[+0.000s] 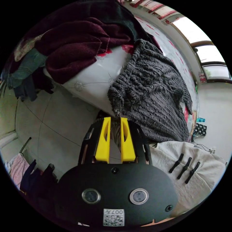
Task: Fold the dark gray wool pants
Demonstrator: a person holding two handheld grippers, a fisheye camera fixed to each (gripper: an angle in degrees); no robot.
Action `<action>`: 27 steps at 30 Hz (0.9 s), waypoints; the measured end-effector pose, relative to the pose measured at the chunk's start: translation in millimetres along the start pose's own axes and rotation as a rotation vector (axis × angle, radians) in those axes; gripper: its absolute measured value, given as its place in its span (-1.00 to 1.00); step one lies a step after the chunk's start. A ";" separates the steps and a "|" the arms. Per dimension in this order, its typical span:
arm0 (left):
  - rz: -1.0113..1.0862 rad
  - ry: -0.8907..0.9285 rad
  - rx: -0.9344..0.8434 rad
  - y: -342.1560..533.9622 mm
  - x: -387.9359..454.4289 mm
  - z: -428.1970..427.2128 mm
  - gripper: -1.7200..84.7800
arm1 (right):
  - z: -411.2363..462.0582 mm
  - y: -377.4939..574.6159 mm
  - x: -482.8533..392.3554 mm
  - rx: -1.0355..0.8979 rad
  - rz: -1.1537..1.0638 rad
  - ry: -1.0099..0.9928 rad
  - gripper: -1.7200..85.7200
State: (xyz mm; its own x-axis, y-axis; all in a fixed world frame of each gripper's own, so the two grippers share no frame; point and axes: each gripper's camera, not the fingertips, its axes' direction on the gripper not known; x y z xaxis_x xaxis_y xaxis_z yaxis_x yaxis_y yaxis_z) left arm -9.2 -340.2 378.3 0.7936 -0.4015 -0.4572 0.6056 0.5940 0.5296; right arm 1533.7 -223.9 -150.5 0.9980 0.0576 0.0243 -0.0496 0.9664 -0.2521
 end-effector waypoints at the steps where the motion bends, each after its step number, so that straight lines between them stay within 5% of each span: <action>1: -0.005 -0.025 0.010 1.2 0.7 -4.5 -0.83 | -2.0 -5.3 -10.8 0.033 -0.029 -0.025 -0.84; 8: 0.070 -0.097 0.174 -22.1 58.2 -27.1 -0.85 | 43.8 -68.7 -122.2 0.024 -0.268 -0.180 -0.80; 16: 0.259 -0.150 0.034 -82.5 182.2 82.3 -0.90 | 149.2 -138.0 -318.3 -0.086 -0.584 -0.199 -0.81; 27: 0.285 -0.275 -0.052 -90.6 211.1 150.5 -0.98 | 239.3 -123.1 -352.3 -0.194 -0.667 -0.058 -0.92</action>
State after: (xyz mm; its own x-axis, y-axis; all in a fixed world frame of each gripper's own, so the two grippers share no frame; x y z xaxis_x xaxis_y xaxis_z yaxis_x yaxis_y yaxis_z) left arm 112.3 -583.7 341.3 0.9199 -0.3828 -0.0847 0.3604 0.7406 0.5671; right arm 1179.1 -303.2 103.4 0.8088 -0.5146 0.2846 0.5868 0.7379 -0.3336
